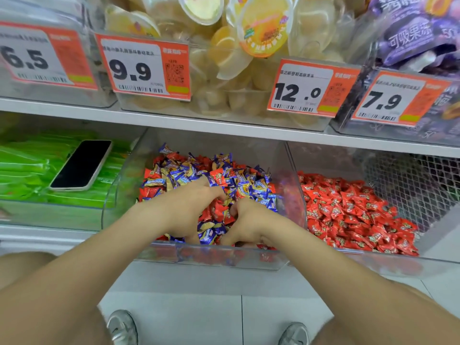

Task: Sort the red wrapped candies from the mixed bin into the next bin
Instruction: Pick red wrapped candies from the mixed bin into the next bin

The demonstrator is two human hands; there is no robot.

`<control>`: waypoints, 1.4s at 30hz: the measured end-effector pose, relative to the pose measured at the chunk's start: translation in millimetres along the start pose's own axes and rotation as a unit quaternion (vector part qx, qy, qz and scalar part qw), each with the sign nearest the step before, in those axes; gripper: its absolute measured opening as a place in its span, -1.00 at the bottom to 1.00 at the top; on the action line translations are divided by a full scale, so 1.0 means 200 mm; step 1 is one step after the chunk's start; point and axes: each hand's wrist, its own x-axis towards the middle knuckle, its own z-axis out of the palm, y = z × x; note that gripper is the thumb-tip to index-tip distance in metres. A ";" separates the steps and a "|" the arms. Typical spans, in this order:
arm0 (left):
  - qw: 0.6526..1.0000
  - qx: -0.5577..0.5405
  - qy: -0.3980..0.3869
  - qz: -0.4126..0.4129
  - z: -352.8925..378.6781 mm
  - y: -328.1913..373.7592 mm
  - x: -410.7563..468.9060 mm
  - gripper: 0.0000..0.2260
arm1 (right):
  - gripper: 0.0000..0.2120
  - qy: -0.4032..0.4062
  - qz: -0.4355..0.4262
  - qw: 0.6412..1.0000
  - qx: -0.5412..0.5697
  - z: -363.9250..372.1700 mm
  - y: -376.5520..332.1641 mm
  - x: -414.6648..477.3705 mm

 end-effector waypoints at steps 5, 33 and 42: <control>0.999 -0.044 0.023 -0.006 -0.01 -0.03 0.01 -0.04 | -0.20 -0.016 0.013 0.967 0.253 0.04 0.03 0.01; 0.982 -0.158 0.097 -0.025 -0.18 -0.17 -0.02 -0.62 | -0.52 -0.004 -0.140 0.970 0.198 -0.25 0.01 -0.02; 0.975 -0.173 0.142 -0.015 -0.16 -0.15 -0.02 -0.48 | -0.59 0.184 -0.164 0.969 -0.003 -0.26 0.03 -0.02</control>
